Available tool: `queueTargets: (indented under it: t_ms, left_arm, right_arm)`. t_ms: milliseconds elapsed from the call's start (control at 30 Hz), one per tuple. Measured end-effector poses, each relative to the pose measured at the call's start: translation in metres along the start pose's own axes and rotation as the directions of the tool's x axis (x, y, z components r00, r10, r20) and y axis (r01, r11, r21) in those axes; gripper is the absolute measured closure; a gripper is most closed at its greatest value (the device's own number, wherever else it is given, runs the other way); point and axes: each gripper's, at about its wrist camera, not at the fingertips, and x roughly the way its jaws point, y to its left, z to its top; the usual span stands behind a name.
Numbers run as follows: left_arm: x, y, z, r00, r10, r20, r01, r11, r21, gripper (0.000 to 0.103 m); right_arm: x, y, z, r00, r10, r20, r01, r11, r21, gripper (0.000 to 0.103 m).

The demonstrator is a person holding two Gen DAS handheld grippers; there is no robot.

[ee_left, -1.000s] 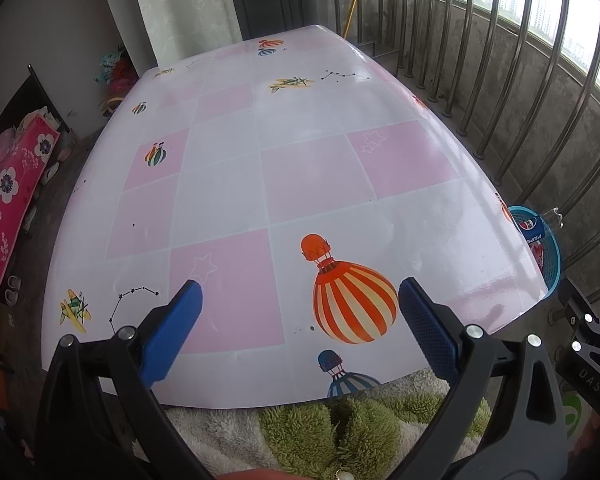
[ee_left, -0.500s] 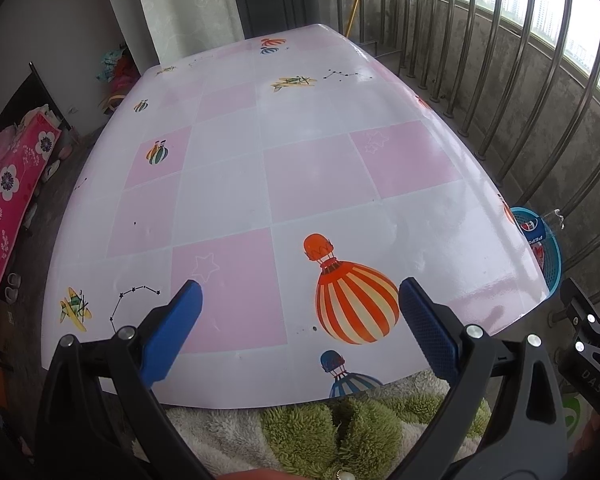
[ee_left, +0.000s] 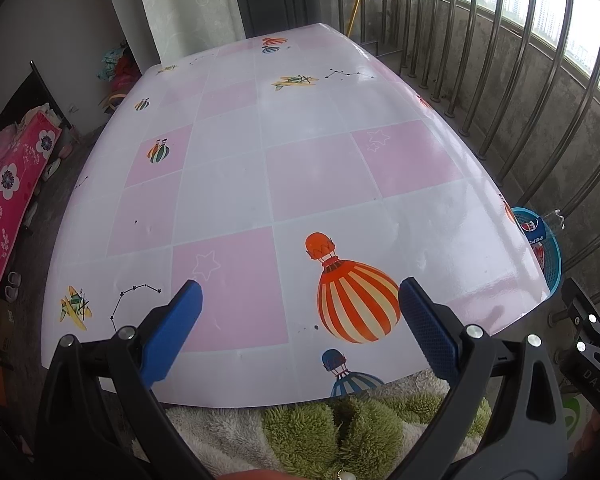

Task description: Collect trash

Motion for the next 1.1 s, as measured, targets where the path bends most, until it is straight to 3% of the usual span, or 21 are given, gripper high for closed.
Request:
queueTargets:
  t_ms: [1100]
  left_arm:
    - [0.0001, 0.0029, 0.0002, 1.000, -0.001, 0.000, 0.001, 1.000, -0.002, 0.009]
  right_arm:
    - [-0.0011, 0.0052, 0.0034, 1.000, -0.002, 0.008, 0.002, 1.000, -0.003, 0.006]
